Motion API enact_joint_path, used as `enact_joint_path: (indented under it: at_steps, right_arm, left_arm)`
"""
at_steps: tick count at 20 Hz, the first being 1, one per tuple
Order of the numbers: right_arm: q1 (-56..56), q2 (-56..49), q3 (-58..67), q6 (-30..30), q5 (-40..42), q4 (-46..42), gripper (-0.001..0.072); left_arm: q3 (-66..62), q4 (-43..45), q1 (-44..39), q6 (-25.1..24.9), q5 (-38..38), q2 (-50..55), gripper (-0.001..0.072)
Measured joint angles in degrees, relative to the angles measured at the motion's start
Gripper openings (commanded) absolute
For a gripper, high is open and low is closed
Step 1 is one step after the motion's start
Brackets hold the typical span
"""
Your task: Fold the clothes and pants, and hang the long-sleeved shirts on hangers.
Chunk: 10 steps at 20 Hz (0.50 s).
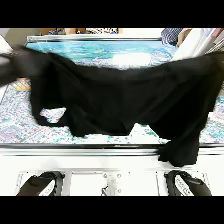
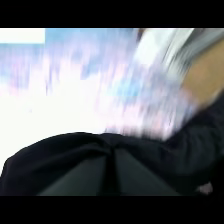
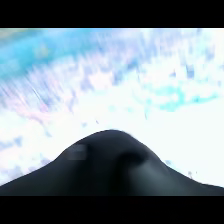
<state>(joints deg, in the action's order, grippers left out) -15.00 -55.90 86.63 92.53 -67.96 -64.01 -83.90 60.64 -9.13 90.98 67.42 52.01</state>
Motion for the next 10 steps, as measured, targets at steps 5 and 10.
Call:
enact_joint_path:
  at_steps: [5, 10]
  right_arm:
    - [0.9, -12.7, 0.0, -8.5, -0.5, 4.7, 0.0660]
    - [7.9, -15.1, -0.3, -16.0, -3.2, 9.7, 0.0660]
  left_arm:
    - [11.0, -0.3, 1.8, 0.2, 2.2, 10.6, 0.0677]
    - [17.7, -0.3, 10.1, 0.2, 0.4, 13.2, 0.0677]
